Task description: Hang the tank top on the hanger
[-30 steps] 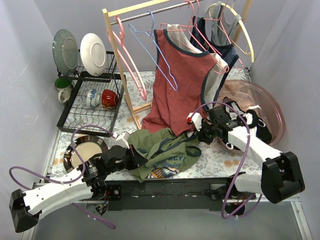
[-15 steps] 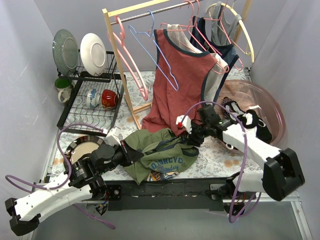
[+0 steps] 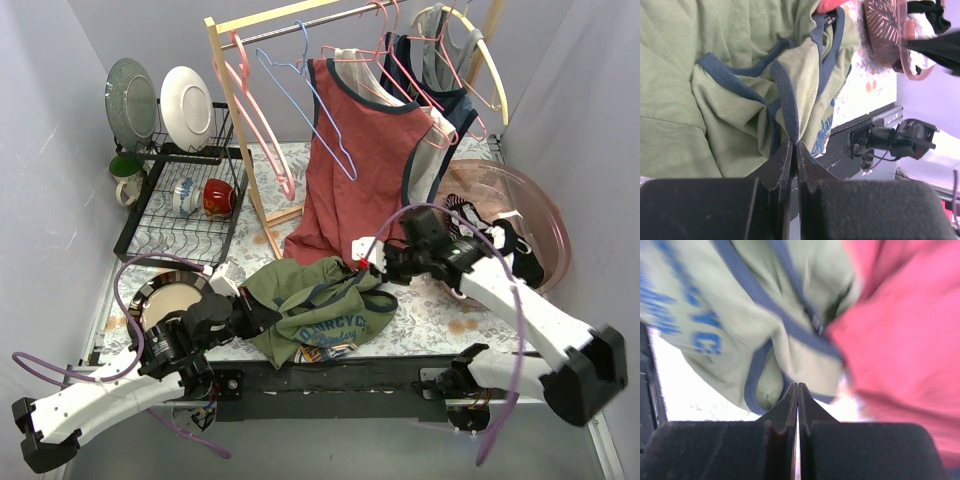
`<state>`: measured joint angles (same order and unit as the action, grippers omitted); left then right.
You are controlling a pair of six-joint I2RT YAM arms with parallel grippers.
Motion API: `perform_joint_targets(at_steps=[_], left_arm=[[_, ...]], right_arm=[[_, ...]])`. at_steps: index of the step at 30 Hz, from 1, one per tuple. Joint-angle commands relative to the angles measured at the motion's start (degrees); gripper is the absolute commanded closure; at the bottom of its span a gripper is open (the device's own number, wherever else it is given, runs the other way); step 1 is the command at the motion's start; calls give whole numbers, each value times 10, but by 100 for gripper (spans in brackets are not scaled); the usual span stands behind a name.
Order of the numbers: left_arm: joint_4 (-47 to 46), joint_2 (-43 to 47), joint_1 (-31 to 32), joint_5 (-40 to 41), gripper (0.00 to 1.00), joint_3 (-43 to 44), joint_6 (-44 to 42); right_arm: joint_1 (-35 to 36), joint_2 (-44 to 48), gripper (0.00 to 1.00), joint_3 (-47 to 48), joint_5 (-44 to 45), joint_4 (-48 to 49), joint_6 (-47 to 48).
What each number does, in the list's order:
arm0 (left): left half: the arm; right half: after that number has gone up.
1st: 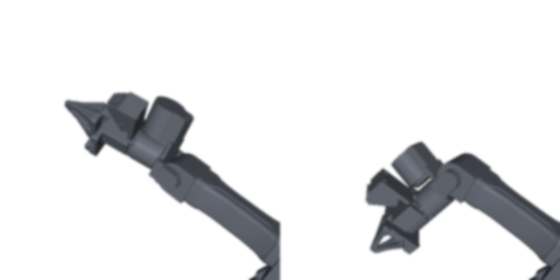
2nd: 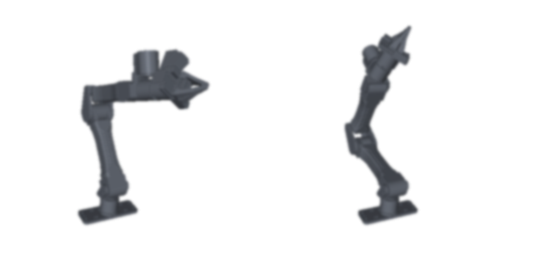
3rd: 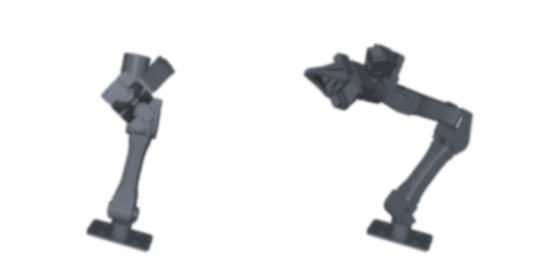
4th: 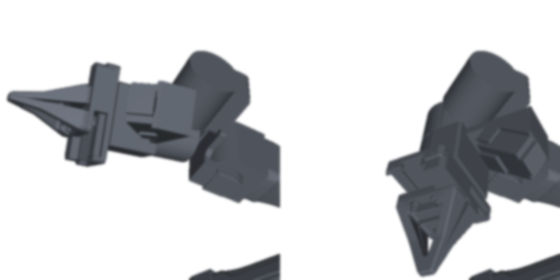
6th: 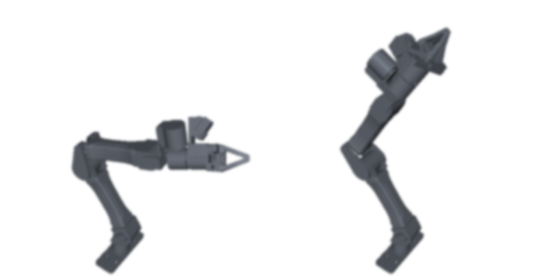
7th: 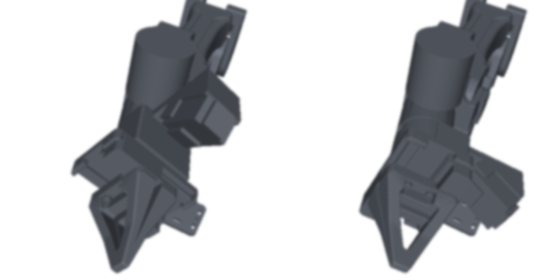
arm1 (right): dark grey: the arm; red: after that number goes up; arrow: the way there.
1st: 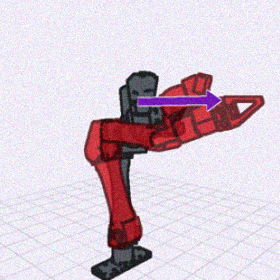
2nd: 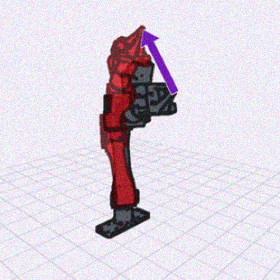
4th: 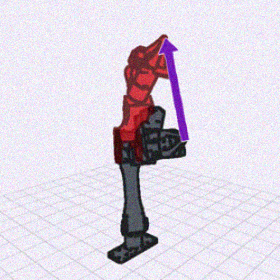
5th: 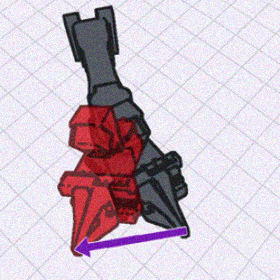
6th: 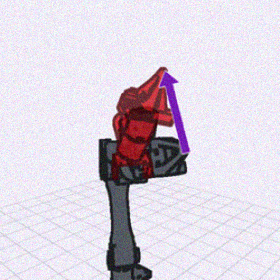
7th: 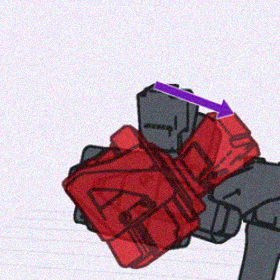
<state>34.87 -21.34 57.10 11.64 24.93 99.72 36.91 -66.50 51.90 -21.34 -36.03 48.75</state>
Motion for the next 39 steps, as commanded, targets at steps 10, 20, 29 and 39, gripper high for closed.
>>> perform_joint_targets(at_steps=[10, 20, 29, 39], left_arm=[[9, -19, -2, -24, 70, 20, 16], [-6, 31, -2, 16, 7, 93, -88], [-3, 5, -2, 23, 5, 101, -104], [-26, -20, -3, 15, 4, 84, -100]], right_arm=[[11, 145, 69, -104, -96, -142, 124], [-24, 73, 26, 187, -18, 76, -171], [-24, -45, 25, 350, 119, 246, -470], [-20, -178, 28, 438, 174, 333, -556]])
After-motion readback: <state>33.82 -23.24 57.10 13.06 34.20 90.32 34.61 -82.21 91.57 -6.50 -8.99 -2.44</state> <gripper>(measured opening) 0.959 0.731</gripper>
